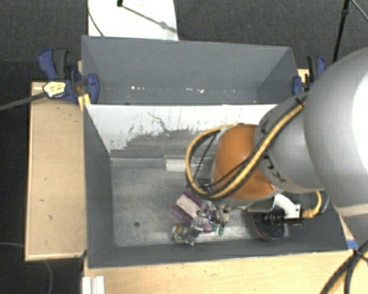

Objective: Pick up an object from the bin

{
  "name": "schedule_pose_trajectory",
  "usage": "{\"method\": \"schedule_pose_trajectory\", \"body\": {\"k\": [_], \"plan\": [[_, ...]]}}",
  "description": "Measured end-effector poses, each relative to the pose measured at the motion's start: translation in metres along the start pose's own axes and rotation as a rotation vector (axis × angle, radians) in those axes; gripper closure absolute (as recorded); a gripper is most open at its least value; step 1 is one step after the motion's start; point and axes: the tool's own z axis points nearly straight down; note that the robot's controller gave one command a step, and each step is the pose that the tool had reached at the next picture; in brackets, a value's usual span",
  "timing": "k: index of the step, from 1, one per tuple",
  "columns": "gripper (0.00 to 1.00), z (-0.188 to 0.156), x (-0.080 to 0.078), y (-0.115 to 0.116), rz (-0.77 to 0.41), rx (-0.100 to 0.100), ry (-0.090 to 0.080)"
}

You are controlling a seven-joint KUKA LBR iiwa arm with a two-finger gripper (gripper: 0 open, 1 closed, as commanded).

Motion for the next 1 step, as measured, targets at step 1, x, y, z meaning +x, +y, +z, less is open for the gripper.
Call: {"method": "schedule_pose_trajectory", "body": {"k": [1], "plan": [[1.00, -0.0012, -0.0006, 0.0003, 0.005, -0.002, -0.002]]}}
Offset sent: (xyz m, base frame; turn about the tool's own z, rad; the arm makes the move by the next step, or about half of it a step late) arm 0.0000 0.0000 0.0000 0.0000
